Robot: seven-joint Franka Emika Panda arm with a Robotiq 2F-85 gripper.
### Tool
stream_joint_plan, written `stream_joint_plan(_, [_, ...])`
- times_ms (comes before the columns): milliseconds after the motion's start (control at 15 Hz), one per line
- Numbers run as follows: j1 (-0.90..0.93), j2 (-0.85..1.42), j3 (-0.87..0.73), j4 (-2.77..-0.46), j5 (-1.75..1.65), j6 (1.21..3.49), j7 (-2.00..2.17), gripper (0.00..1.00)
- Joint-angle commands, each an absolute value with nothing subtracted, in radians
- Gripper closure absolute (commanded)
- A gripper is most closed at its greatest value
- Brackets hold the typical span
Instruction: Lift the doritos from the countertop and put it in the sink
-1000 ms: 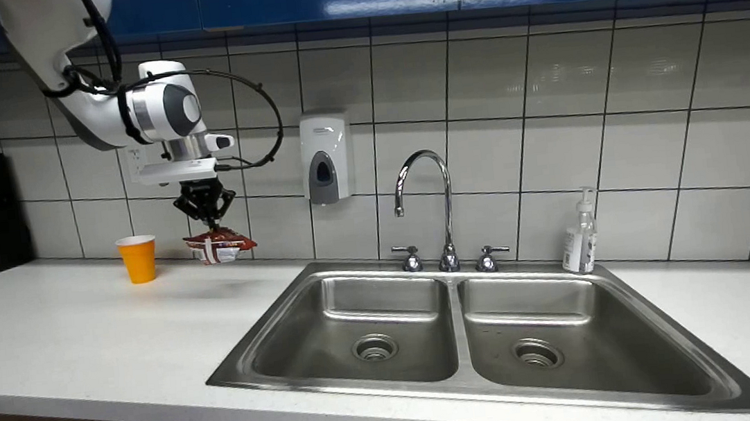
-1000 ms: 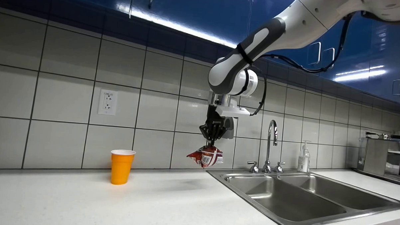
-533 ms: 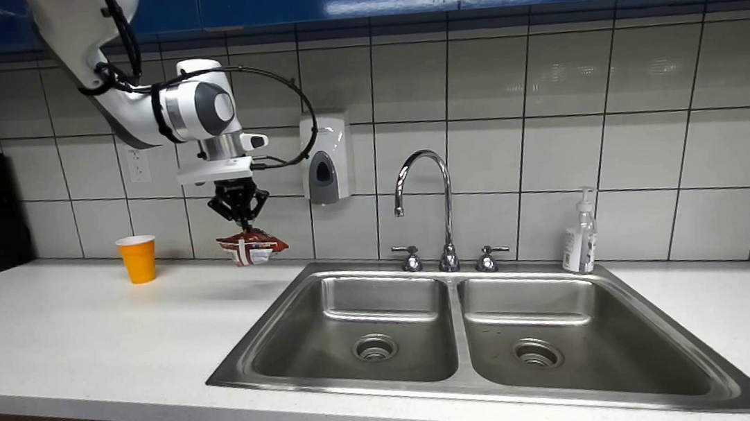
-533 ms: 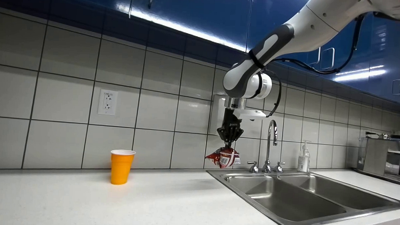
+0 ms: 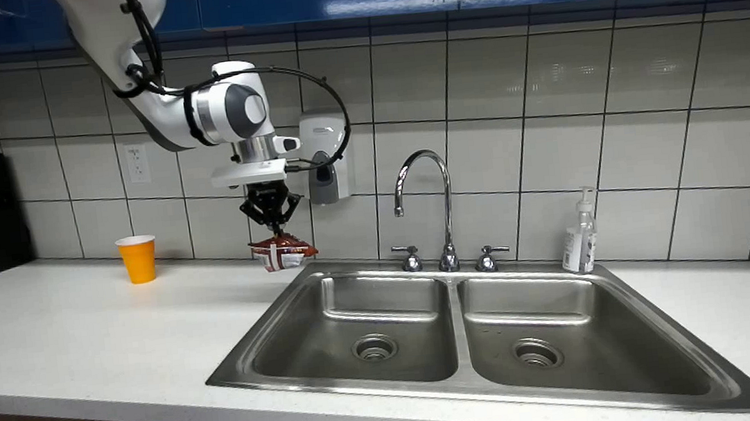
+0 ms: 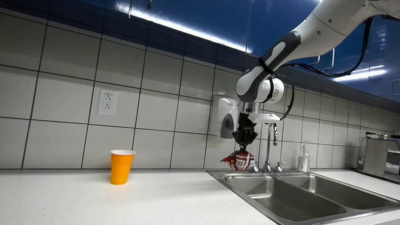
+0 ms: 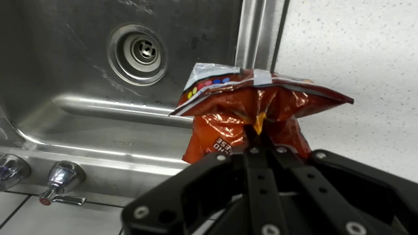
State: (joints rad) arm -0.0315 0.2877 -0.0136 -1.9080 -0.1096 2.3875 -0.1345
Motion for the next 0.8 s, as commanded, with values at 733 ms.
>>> stream_joint_plan(733, [-0.136, 0.289, -0.063, -1.988, -0.076, 2.409, -0.248, 1.0])
